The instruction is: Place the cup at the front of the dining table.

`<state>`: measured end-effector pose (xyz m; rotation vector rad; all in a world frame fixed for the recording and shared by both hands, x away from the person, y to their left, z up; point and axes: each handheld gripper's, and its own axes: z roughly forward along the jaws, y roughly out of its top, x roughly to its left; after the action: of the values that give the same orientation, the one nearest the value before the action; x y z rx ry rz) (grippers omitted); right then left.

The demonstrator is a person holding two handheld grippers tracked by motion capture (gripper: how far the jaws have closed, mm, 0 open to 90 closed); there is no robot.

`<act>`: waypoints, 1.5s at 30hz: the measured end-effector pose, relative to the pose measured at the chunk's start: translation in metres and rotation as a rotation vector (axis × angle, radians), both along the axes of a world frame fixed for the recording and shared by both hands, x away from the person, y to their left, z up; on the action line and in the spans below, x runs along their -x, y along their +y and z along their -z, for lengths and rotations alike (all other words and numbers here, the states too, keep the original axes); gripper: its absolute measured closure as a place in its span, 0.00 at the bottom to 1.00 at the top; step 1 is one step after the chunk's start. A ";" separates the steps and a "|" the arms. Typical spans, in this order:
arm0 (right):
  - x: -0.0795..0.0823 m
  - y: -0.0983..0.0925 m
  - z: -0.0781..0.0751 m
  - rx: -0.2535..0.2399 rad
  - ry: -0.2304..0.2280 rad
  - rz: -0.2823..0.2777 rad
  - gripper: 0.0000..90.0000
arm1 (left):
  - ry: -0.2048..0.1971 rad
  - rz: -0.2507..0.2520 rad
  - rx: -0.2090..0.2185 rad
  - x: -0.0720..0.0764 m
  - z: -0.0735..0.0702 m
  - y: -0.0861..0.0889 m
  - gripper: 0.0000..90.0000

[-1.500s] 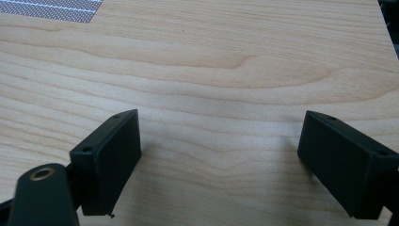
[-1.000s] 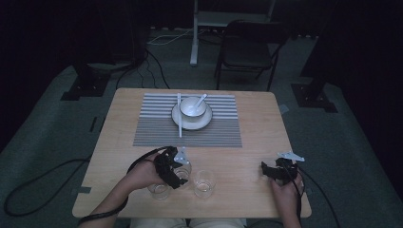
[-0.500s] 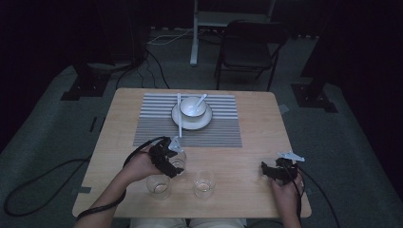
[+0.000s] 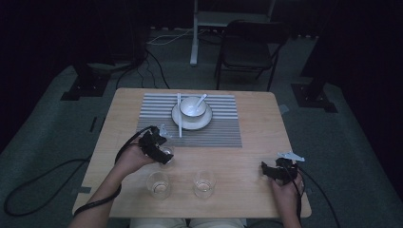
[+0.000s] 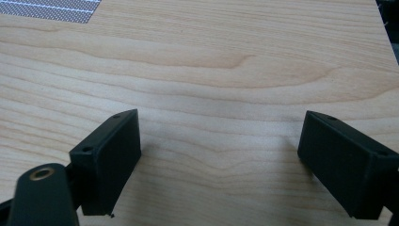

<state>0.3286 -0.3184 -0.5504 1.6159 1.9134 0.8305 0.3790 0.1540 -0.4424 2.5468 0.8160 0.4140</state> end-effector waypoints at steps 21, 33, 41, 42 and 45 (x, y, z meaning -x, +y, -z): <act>0.000 0.000 0.000 0.000 0.000 0.000 0.15 | -0.077 -0.253 0.117 -0.030 -0.011 0.037 0.20; 0.000 0.000 0.000 0.000 0.000 0.000 0.15 | -0.093 -0.345 0.101 -0.070 -0.002 0.030 0.20; 0.000 0.000 0.000 0.000 0.000 0.001 0.15 | -0.099 -0.430 0.146 -0.101 0.005 0.026 0.20; 0.000 0.000 0.000 0.000 0.000 0.001 0.15 | -0.100 -0.445 0.160 -0.103 0.006 0.026 0.20; 0.000 0.000 0.000 0.000 -0.001 0.001 0.15 | -0.086 -0.475 0.179 -0.114 0.009 0.027 0.20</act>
<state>0.3288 -0.3186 -0.5505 1.6163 1.9122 0.8303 0.4927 0.1815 -0.4519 2.1426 1.3617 0.5620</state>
